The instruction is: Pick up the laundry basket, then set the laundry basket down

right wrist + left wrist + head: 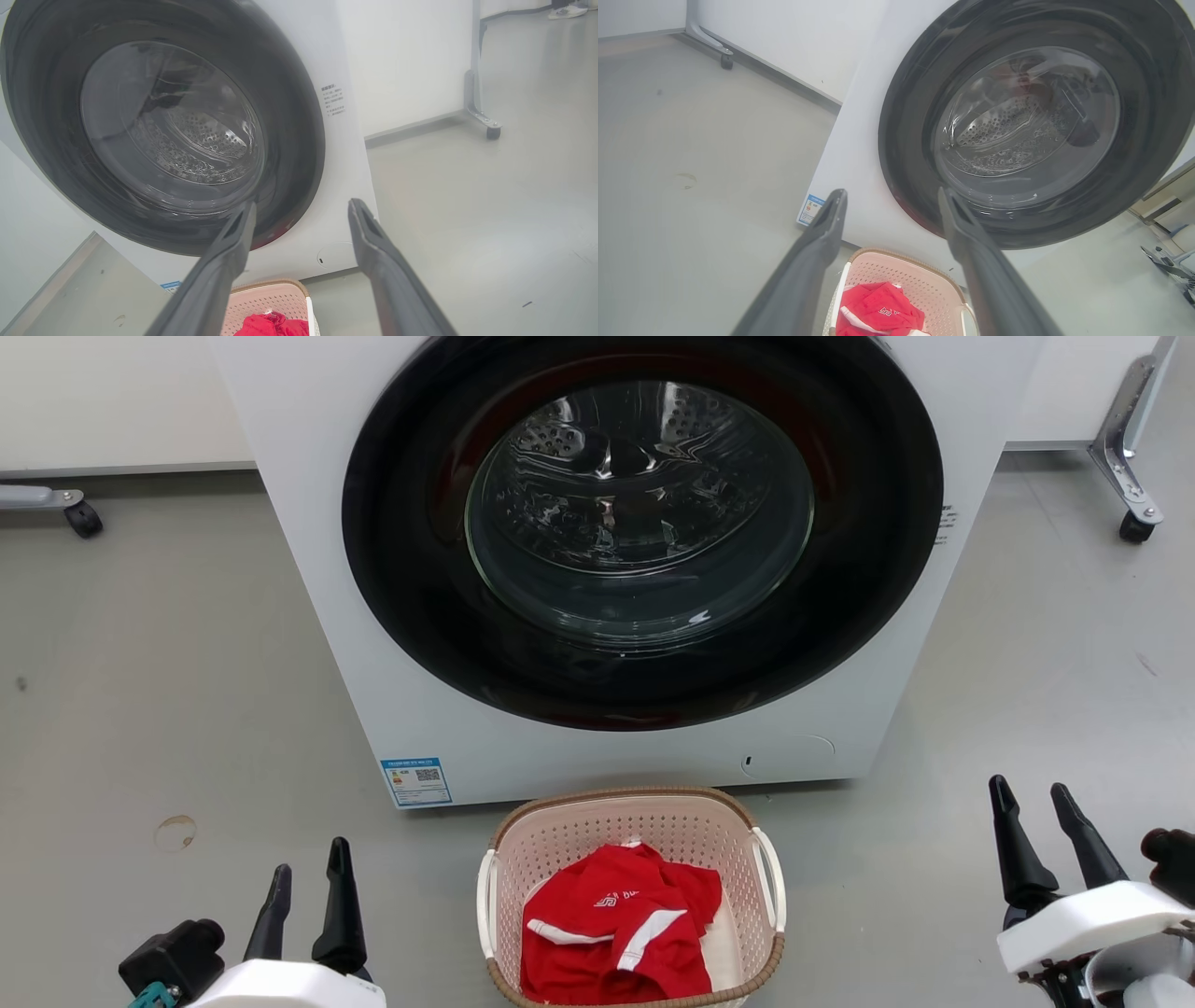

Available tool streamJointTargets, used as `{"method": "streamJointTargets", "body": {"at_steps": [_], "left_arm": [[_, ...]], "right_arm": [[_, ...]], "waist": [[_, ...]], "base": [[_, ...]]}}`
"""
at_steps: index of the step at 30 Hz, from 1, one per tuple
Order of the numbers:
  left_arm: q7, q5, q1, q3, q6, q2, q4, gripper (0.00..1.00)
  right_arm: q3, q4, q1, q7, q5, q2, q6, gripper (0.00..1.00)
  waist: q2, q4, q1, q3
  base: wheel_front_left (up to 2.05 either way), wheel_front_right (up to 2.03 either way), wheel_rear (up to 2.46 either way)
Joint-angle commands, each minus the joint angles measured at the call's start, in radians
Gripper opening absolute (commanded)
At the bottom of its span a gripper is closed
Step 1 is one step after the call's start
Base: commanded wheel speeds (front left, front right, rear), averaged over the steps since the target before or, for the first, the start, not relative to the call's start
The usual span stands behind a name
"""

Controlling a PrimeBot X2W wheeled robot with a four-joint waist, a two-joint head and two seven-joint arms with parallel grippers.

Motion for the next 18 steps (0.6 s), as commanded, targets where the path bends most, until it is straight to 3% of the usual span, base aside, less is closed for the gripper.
{"method": "streamJointTargets", "body": {"at_steps": [1,18], "left_arm": [[-0.015,0.035,-0.019,0.015,0.012,0.014,-0.035,1.0],[-0.058,0.267,-0.013,-0.048,0.067,0.051,-0.077,1.0]], "right_arm": [[0.022,-0.033,-0.064,-0.02,-0.037,-0.026,0.004,1.0],[0.074,-0.04,-0.08,-0.081,-0.272,-0.039,0.005,1.0]], "waist": [[0.0,0.0,-0.0001,0.0],[0.0,0.005,-0.0001,-0.007]], "base": [[0.0,0.0,0.0],[0.0,0.0,0.0]]}}
